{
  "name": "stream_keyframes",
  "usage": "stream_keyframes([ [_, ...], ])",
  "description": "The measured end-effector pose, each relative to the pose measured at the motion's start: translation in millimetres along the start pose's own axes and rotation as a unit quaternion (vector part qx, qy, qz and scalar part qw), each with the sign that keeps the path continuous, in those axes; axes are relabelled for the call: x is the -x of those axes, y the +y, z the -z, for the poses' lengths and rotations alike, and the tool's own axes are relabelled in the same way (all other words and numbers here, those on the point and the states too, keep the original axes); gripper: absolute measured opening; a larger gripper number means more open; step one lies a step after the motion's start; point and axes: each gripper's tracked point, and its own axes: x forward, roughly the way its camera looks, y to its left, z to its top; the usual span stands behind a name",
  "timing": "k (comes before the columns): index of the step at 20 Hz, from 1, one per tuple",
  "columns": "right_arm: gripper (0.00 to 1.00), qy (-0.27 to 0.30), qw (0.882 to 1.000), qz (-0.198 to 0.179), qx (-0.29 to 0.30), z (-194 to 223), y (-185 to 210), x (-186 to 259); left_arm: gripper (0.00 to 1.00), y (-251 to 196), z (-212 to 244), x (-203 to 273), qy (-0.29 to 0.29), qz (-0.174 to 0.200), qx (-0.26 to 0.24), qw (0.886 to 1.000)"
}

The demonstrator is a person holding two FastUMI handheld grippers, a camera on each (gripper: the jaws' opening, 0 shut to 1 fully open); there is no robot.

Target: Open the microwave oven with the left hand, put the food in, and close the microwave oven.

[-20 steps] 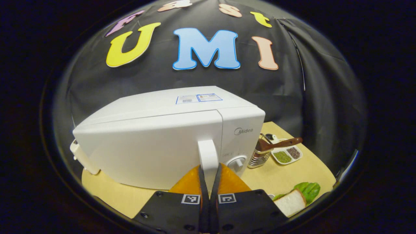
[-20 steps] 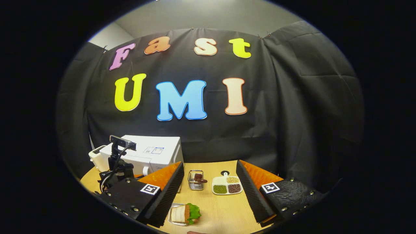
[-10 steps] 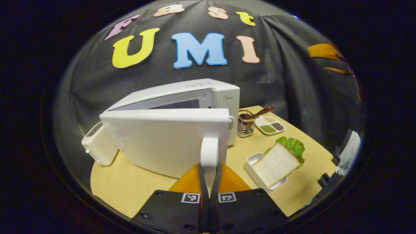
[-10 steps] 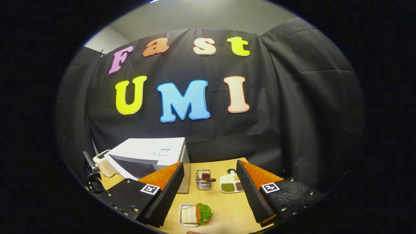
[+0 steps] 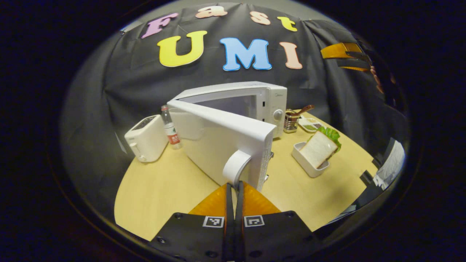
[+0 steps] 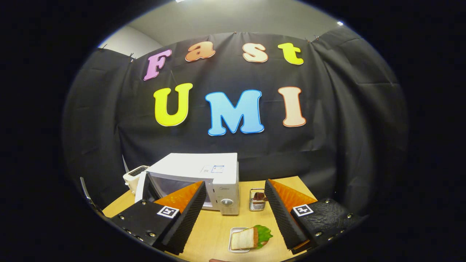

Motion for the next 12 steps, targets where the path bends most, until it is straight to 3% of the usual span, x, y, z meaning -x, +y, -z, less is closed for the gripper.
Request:
stream_keyframes([
  [8, 0.98, 0.002, 1.0, -0.016, 0.01, 5.1, 51.4, 11.3, 0.06, 145.1, 47.6, 42.9, 0.006, -0.065, 0.041, 0.997],
  [12, 0.98, 0.0, 1.0, -0.016, 0.023, 1.7, 69.4, 10.7, 0.06, 214.3, 59.8, 45.7, 0.011, -0.086, 0.02, 0.996],
])
